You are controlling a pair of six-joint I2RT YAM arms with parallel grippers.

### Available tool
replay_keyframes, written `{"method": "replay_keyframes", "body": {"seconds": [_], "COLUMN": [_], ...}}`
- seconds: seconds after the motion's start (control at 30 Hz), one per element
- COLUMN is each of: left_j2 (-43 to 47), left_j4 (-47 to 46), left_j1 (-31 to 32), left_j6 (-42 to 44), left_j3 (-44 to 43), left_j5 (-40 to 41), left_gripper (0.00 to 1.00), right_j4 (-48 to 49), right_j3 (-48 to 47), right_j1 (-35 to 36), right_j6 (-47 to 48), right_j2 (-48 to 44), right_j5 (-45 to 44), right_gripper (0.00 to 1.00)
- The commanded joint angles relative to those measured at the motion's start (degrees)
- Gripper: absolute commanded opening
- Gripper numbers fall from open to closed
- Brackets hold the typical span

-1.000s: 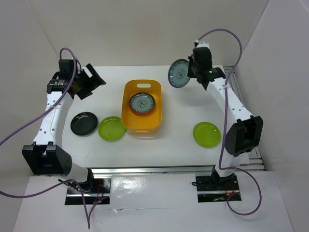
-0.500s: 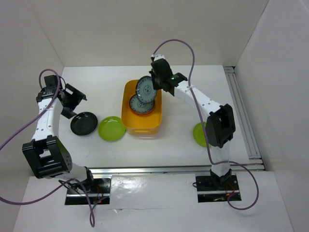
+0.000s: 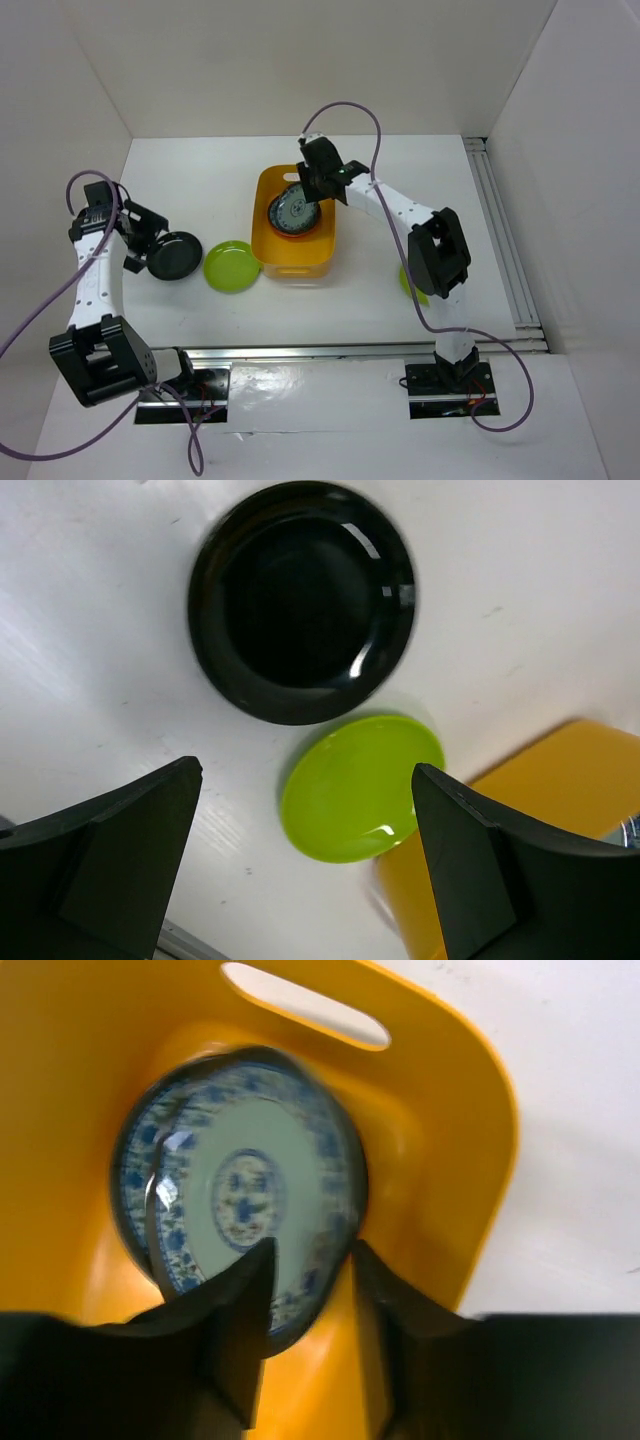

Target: Place the plates into the plastic bin on the countertop

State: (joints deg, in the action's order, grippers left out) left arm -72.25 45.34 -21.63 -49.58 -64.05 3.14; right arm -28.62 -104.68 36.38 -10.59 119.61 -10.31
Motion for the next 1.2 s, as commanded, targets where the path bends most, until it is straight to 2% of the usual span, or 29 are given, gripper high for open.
{"method": "replay_keyframes", "body": {"seconds": [0.0, 0.07, 0.13, 0.17, 0.27, 0.4, 0.63, 0.9, 1.03, 1.1, 1.13, 1.17], "left_j2": [1.23, 2.55, 3.17, 3.17, 2.38, 1.76, -3.42, -11.07, -13.79, -15.80, -16.51, -17.13], "left_j4": [-0.50, -2.01, -4.37, -5.08, -6.84, -9.91, -15.80, -21.08, -22.48, -23.28, -23.28, -23.28], "left_j1": [-1.84, -3.24, -3.85, -3.86, -5.17, -6.40, -7.02, -7.02, -7.02, -7.02, -7.02, -7.02], "left_j6": [0.63, 1.15, 1.68, 1.68, 1.68, 1.15, -1.39, -3.77, -5.00, -5.52, -5.52, -5.52], "left_j3": [4.62, 6.74, 9.73, 10.61, 13.60, 16.94, 19.84, 19.75, 20.37, 20.37, 20.37, 20.37], "left_j5": [-0.68, -2.25, -3.48, -3.49, -4.89, -5.42, -5.42, -4.81, -4.81, -4.81, -4.28, -3.76], "left_gripper": [1.00, 1.00, 1.00, 1.00, 1.00, 1.00, 0.96, 0.92, 0.83, 0.73, 0.72, 0.67], "right_j4": [4.19, 4.19, 3.58, 3.57, 0.68, -0.03, 0.50, -1.52, -3.63, -4.68, -4.69, -5.47], "right_j3": [-3.24, -5.00, -7.80, -8.95, -14.92, -16.69, -6.95, -2.63, -2.11, -2.63, -2.63, -3.24], "right_j1": [1.15, 2.37, 3.69, 4.48, 8.00, 12.74, 13.98, 13.98, 13.98, 13.98, 13.98, 13.98], "right_j6": [0.75, 1.36, 1.98, 2.67, 3.38, 5.22, 5.05, 5.05, 6.37, 7.60, 7.60, 7.60], "right_j2": [-0.34, -0.34, -0.34, -0.87, -2.10, -7.01, -22.11, -30.75, -32.16, -32.69, -32.69, -32.69], "right_j5": [3.09, 4.50, 4.50, 3.98, 3.28, 2.57, 3.10, 3.10, 1.96, 1.96, 1.35, 1.34], "right_gripper": [0.50, 0.68, 0.80, 1.00, 1.00, 1.00, 1.00, 1.00, 1.00, 1.00, 1.00, 1.00]}}
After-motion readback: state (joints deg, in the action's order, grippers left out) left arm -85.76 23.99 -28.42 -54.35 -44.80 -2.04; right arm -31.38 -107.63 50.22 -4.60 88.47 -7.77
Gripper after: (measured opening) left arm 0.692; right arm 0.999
